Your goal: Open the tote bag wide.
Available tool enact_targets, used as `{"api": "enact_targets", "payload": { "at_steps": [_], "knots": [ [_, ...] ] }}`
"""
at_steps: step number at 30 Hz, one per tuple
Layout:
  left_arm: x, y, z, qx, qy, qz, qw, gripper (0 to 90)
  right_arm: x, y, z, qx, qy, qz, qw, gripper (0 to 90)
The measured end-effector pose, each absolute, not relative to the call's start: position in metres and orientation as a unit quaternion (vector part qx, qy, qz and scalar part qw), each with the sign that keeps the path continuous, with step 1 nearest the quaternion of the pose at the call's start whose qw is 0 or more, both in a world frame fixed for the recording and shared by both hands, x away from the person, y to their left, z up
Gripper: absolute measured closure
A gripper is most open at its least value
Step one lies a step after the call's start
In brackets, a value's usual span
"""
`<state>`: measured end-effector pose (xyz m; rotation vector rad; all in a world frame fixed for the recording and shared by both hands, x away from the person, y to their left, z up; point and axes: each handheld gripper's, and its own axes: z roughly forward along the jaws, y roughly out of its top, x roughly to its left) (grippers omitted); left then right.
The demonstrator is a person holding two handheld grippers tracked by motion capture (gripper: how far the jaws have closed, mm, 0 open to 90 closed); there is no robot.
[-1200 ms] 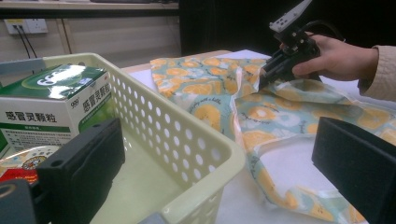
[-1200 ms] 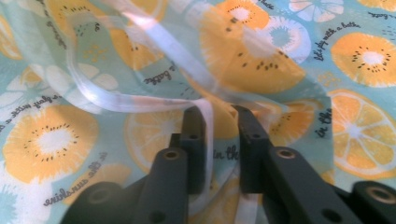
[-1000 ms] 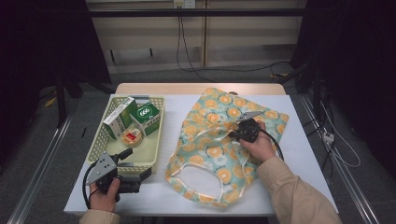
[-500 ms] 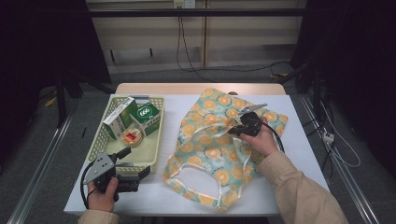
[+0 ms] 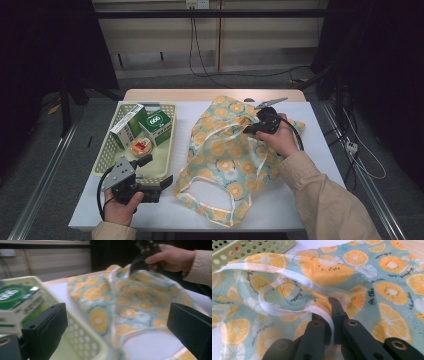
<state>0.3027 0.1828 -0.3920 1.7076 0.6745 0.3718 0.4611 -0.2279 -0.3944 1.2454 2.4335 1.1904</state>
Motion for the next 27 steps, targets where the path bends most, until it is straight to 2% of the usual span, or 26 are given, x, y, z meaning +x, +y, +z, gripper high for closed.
{"api": "enact_targets", "payload": {
  "at_steps": [6,8,10,13,14,16,17,20,24,27],
  "knots": [
    [0.308,0.153,-0.391,0.739,0.275,0.136,0.600,3.1,0.464,-0.228,-0.394,0.424,0.813,0.391,0.079,90.0],
    [0.309,0.139,-0.390,0.747,0.270,0.142,0.590,7.4,0.465,-0.230,-0.393,0.427,0.811,0.392,0.079,90.0],
    [0.311,0.126,-0.392,0.748,0.265,0.124,0.596,12.3,0.466,-0.231,-0.391,0.428,0.810,0.393,0.080,90.0],
    [0.316,0.109,-0.398,0.754,0.266,0.124,0.587,29.1,0.468,-0.231,-0.391,0.430,0.810,0.391,0.081,90.0],
    [0.318,0.104,-0.400,0.760,0.265,0.123,0.581,38.1,0.468,-0.230,-0.391,0.430,0.811,0.389,0.082,90.0],
    [0.322,0.096,-0.407,0.766,0.273,0.118,0.569,47.4,0.468,-0.229,-0.392,0.427,0.814,0.386,0.082,90.0],
    [0.324,0.093,-0.412,0.769,0.277,0.116,0.565,55.4,0.468,-0.228,-0.392,0.427,0.815,0.384,0.081,90.0],
    [0.330,0.082,-0.426,0.778,0.284,0.102,0.551,67.7,0.469,-0.227,-0.394,0.426,0.817,0.381,0.079,90.0],
    [0.338,0.068,-0.443,0.800,0.279,0.092,0.523,76.3,0.470,-0.224,-0.395,0.425,0.821,0.375,0.075,90.0],
    [0.343,0.059,-0.454,0.819,0.278,0.099,0.491,78.1,0.472,-0.222,-0.393,0.423,0.822,0.373,0.076,90.0]
  ]
}}
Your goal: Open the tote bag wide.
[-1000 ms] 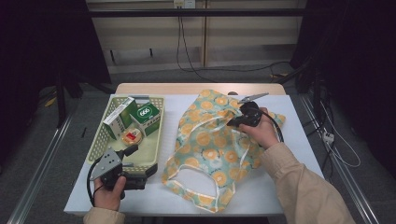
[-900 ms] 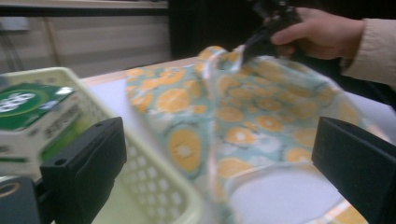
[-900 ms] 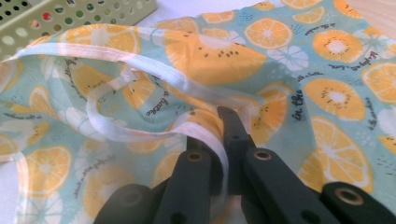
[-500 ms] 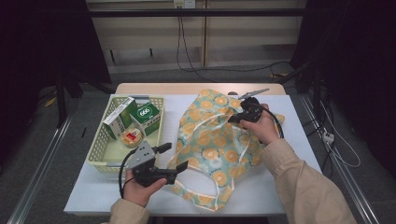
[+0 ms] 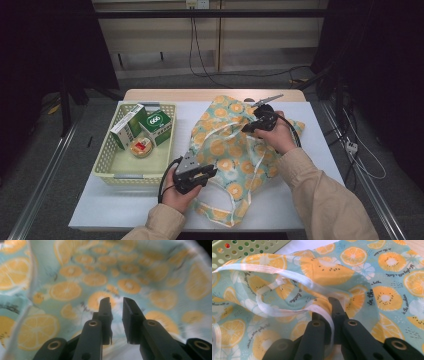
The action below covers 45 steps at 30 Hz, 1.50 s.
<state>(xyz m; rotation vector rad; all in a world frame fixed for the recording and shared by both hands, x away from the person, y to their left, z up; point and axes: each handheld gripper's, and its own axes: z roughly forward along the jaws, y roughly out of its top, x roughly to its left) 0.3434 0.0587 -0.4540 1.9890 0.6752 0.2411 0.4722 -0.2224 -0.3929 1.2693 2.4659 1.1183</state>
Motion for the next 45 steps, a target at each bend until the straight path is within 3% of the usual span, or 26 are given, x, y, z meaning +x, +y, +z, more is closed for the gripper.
{"api": "enact_targets", "payload": {
  "at_steps": [4,10,16,28,33,45],
  "knots": [
    [0.348,0.050,-0.456,0.832,0.288,0.121,0.458,79.5,0.475,-0.222,-0.389,0.419,0.825,0.371,0.076,90.0],
    [0.353,0.038,-0.460,0.857,0.298,0.109,0.405,85.2,0.476,-0.229,-0.379,0.427,0.818,0.378,0.077,90.0],
    [0.355,0.038,-0.460,0.861,0.294,0.114,0.400,90.0,0.477,-0.240,-0.367,0.432,0.812,0.383,0.089,90.0],
    [0.361,0.040,-0.458,0.861,0.308,0.125,0.386,90.0,0.478,-0.255,-0.346,0.440,0.801,0.390,0.112,90.0],
    [0.365,0.045,-0.457,0.843,0.324,0.099,0.417,90.0,0.475,-0.254,-0.352,0.437,0.804,0.387,0.110,90.0],
    [0.397,0.064,-0.417,0.791,0.378,0.149,0.458,90.0,0.473,-0.241,-0.364,0.422,0.815,0.387,0.086,90.0]
  ]
}}
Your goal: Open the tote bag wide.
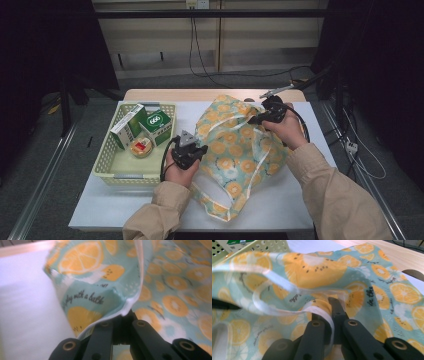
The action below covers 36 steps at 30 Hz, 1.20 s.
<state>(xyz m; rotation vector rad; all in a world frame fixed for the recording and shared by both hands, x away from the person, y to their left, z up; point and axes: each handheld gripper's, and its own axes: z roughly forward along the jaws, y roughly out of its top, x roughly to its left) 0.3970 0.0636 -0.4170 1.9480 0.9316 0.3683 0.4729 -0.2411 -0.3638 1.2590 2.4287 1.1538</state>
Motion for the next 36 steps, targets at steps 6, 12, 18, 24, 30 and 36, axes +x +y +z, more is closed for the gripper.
{"api": "enact_targets", "payload": {
  "at_steps": [6,12,18,24,30,36],
  "knots": [
    [0.411,0.065,-0.404,0.785,0.384,0.167,0.458,90.0,0.470,-0.242,-0.361,0.419,0.814,0.394,0.076,90.0],
    [0.413,0.066,-0.399,0.782,0.385,0.149,0.466,90.0,0.469,-0.238,-0.366,0.418,0.817,0.391,0.071,90.0],
    [0.408,0.067,-0.396,0.780,0.384,0.130,0.478,89.6,0.470,-0.234,-0.368,0.418,0.819,0.387,0.065,90.0],
    [0.403,0.066,-0.393,0.786,0.370,0.130,0.477,87.8,0.470,-0.228,-0.371,0.420,0.820,0.385,0.059,90.0],
    [0.399,0.067,-0.394,0.784,0.369,0.119,0.484,81.8,0.471,-0.225,-0.373,0.420,0.823,0.379,0.057,90.0],
    [0.396,0.069,-0.384,0.795,0.357,0.103,0.479,63.8,0.473,-0.226,-0.375,0.427,0.820,0.376,0.056,90.0]
  ]
}}
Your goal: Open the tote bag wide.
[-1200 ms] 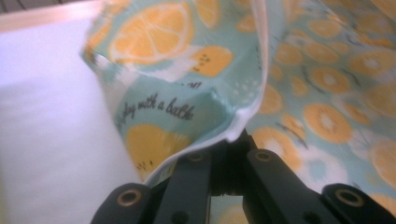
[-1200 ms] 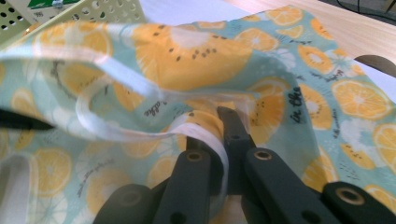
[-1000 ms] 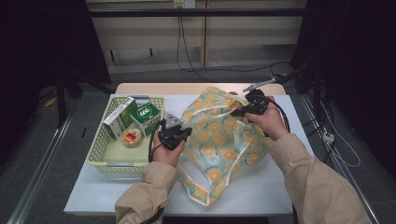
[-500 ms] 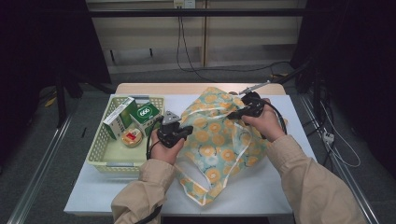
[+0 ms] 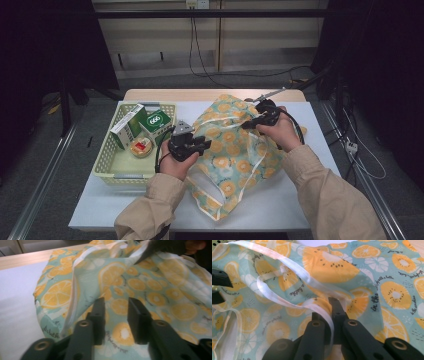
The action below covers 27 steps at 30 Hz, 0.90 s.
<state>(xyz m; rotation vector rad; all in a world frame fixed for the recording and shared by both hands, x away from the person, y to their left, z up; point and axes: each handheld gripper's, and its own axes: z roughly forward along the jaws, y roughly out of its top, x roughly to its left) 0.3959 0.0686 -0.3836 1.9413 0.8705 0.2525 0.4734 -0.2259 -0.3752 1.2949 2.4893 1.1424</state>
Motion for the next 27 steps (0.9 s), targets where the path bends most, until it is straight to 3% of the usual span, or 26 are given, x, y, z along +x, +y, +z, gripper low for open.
{"api": "enact_targets", "payload": {
  "at_steps": [9,14,27],
  "knots": [
    [0.396,0.083,-0.359,0.806,0.346,0.092,0.471,31.0,0.475,-0.223,-0.377,0.425,0.822,0.376,0.054,90.0],
    [0.398,0.095,-0.345,0.812,0.332,0.095,0.470,18.4,0.476,-0.222,-0.377,0.432,0.818,0.376,0.051,90.0],
    [0.406,0.145,-0.330,0.809,0.331,0.132,0.468,8.4,0.476,-0.223,-0.373,0.431,0.817,0.380,0.051,90.0]
  ]
}}
